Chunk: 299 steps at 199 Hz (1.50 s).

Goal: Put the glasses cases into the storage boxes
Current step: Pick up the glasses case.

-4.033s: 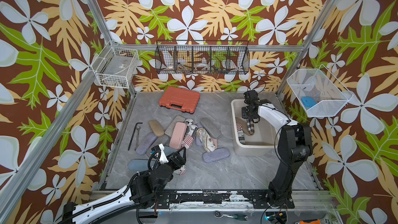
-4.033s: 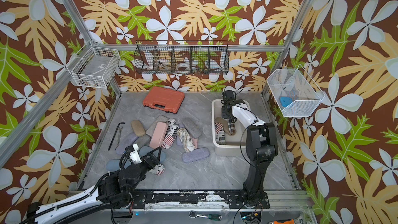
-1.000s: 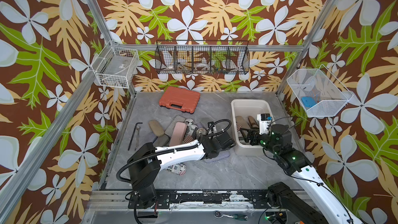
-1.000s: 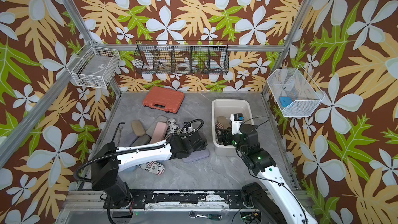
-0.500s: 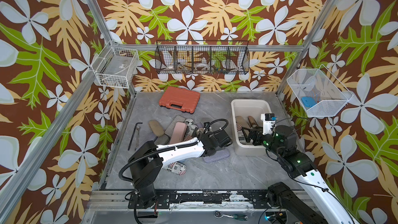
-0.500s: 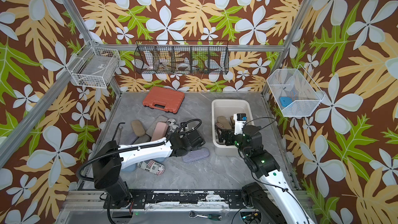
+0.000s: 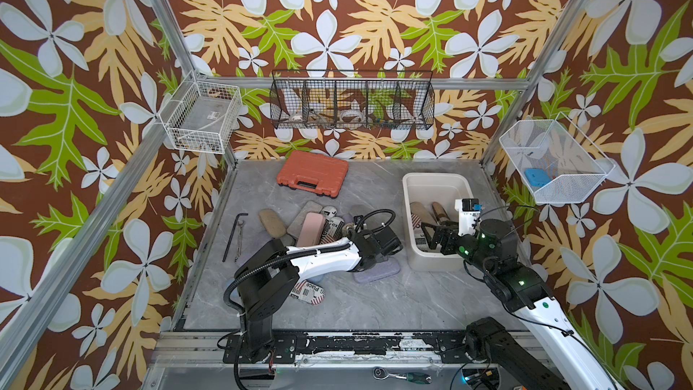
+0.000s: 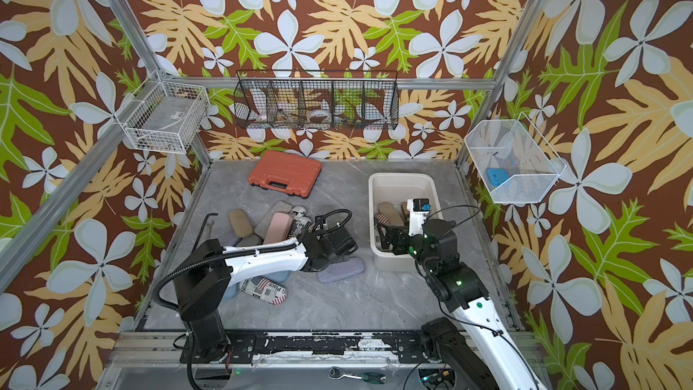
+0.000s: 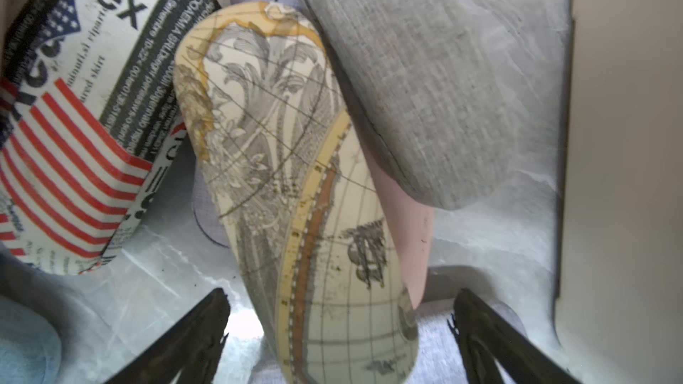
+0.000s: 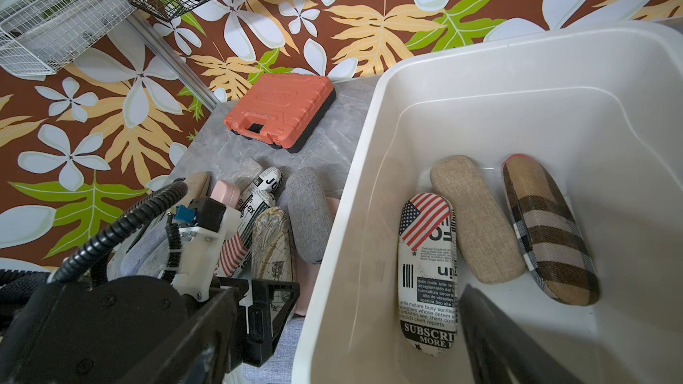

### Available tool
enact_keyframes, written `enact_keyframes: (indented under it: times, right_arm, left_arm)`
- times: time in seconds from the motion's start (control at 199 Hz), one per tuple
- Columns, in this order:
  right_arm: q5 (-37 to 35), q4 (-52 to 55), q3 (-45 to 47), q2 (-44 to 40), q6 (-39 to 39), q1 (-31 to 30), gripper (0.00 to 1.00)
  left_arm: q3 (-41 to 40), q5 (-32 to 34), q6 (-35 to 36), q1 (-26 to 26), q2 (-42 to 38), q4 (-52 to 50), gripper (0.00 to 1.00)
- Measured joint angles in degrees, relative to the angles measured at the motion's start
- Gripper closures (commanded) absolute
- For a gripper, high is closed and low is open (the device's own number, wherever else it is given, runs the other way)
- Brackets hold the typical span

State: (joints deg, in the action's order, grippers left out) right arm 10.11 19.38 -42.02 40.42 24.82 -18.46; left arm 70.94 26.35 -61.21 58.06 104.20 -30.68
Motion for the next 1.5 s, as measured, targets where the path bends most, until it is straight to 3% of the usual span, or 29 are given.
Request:
enact_keyframes:
  times: [0.241,0.431,0.788,1.129,1.5]
  right_arm:
    - [0.6,0.0,0.0,0.1,0.0,0.0,0.08]
    - [1.1,-0.1,0.2,0.5,0.3,0.0,0.09]
    - [1.8,-0.1,0.3,1.1,0.5,0.0,0.10]
    - [2.0,-0.3,0.0,1.3,0.7,0.0,0.12]
    - [2.4,-0.5,-0.8,1.2,2.1,0.0,0.14]
  left_arm:
    - [-1.3,0.2,0.0,-0.6,0.4,1.2,0.14]
    - [-1.6,0.9,0.5,-0.7,0.1,2.0,0.27]
    - [-4.3,2.2,1.5,-1.1,-0.7,2.7,0.17]
    - [-6.4,1.2,2.8,-1.2,-1.6,4.7,0.36]
    - [-9.8,1.3,3.2,-1.2,-8.0,4.9,0.45]
